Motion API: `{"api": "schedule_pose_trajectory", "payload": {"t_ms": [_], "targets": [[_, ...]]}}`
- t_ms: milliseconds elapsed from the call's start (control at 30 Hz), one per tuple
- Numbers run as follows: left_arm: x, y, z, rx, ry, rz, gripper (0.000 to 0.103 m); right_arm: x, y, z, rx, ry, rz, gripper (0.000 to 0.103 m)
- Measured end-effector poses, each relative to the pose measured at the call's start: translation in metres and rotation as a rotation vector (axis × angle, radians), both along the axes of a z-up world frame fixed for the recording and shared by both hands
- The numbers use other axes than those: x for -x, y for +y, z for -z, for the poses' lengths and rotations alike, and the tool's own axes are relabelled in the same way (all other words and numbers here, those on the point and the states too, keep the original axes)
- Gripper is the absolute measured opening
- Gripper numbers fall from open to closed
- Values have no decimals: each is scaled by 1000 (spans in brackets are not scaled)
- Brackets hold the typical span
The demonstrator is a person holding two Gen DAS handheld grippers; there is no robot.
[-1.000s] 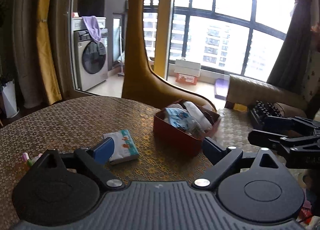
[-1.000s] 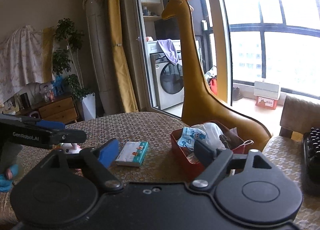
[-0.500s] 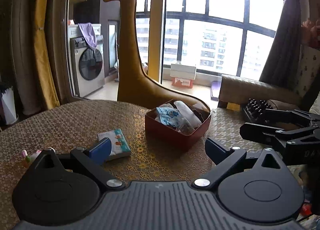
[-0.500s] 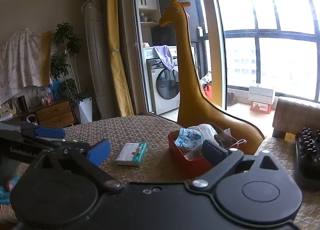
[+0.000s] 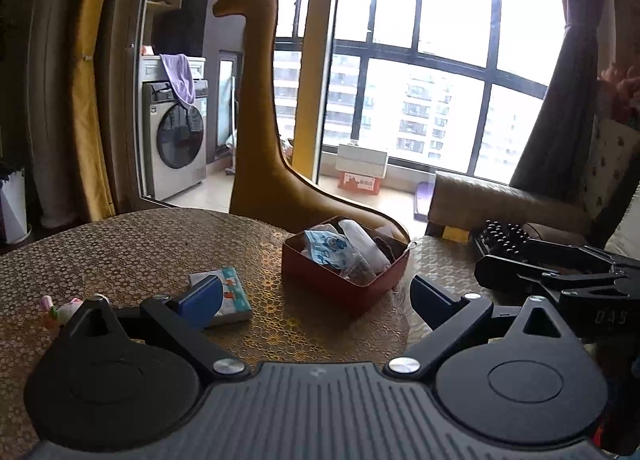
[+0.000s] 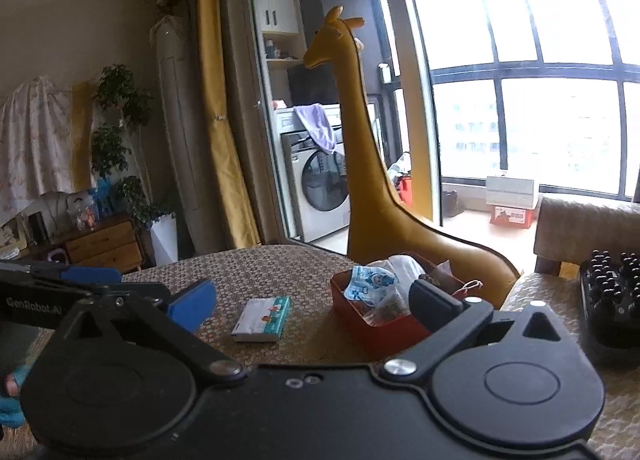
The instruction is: Organize soft objects
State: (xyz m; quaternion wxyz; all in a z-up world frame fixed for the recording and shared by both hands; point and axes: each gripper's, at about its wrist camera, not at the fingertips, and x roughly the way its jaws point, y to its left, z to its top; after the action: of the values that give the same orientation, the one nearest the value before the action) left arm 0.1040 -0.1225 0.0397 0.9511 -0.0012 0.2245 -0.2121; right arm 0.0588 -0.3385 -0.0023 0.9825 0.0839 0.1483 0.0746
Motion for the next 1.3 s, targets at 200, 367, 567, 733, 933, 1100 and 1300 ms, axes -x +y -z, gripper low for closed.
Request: {"api": "schedule_pose_trajectory", "payload": {"t_ms": [200, 367, 567, 733, 933, 1100, 1300], "targets": [[6, 2, 1, 5, -6, -1, 101, 1, 6, 3, 5, 6, 20, 103], [8, 2, 2, -1, -16, -7, 101, 3, 12, 3, 6, 4, 8, 103], [9, 4, 2, -1, -20, -13, 101, 5, 14, 1, 10, 4, 16, 103], [10, 5, 2, 3, -18, -18, 101, 7, 18, 1, 18, 2, 17, 103], [11, 7, 3, 0, -18, -23, 101, 8, 20, 1, 19, 4, 14, 103], [12, 10, 6, 5, -8, -27, 101, 8, 23, 1, 27, 6, 14, 103], [12, 12, 8, 7, -5, -35, 101, 7, 27, 3, 27, 14, 9, 103]]}}
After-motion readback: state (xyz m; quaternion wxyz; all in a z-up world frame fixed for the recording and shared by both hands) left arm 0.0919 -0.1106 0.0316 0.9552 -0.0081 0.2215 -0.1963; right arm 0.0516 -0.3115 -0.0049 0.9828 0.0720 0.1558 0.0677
